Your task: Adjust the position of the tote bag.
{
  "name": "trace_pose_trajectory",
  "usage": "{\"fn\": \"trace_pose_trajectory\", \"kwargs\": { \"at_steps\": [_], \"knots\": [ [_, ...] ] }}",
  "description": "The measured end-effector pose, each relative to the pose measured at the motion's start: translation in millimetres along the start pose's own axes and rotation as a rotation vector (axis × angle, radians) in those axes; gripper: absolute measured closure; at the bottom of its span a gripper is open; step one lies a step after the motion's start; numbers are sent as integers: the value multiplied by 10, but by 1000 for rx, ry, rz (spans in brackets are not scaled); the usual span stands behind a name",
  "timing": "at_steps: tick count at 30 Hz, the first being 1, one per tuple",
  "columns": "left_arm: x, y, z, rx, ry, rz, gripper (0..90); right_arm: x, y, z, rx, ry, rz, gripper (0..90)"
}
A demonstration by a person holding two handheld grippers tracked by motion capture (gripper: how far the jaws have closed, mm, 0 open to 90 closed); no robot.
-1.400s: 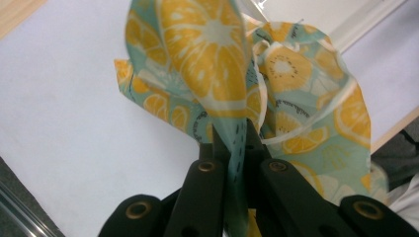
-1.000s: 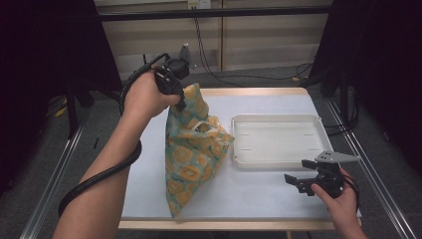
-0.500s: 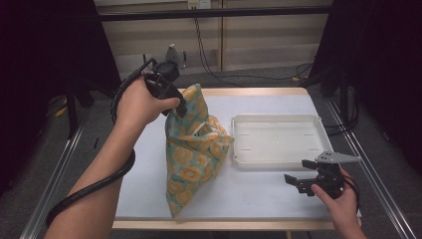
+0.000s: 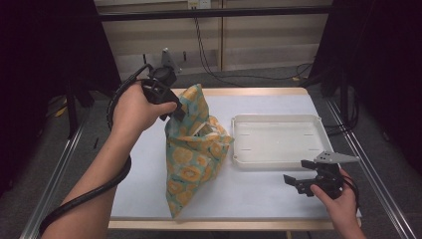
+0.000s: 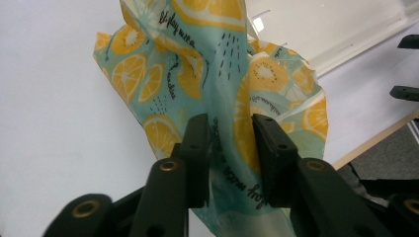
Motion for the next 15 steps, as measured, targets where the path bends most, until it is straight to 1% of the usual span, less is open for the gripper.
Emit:
{"fn": "trace_pose_trajectory", "kwargs": {
  "at_steps": [1, 2, 3, 4, 5, 8, 9, 12, 14, 15],
  "knots": [
    [-3, 0, -8, 3, -7, -5, 724, 0, 1, 0, -1, 2, 0, 81],
    [-1, 1, -19, 13, -21, -20, 729, -1, 3, 2, 0, 2, -1, 81],
    [-8, -2, -30, 10, -22, -17, 731, -3, 6, 7, 2, 2, -3, 81],
    [-2, -6, -38, 10, -30, -30, 732, -5, 6, 7, 1, 2, -3, 81],
    [-2, -7, -45, 14, -32, -24, 734, -8, 7, 9, 1, 3, -6, 81],
    [19, -6, -67, 25, -48, -39, 787, -10, 8, 10, 1, 3, -6, 81],
    [28, -2, -71, 32, -50, -48, 804, -9, 10, 9, 2, 2, -5, 81],
    [40, -6, -72, 17, -77, -96, 823, -4, 12, 9, 3, -1, -3, 81],
    [49, -12, -74, 12, -79, -127, 826, -2, 11, 11, 4, 0, -3, 81],
    [53, -11, -72, 18, -76, -122, 829, -1, 9, 12, 2, -2, -1, 81]
  ]
}}
Point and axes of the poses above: each handheld gripper's, and its own axes: z roughly backward along the jaws, y roughly out of its underside, x roughly to its left, the point moved 6 cm from there along -z, roughly forward along the jaws, and after that the axes turned 8 degrees about z, right-handed, at the moved point
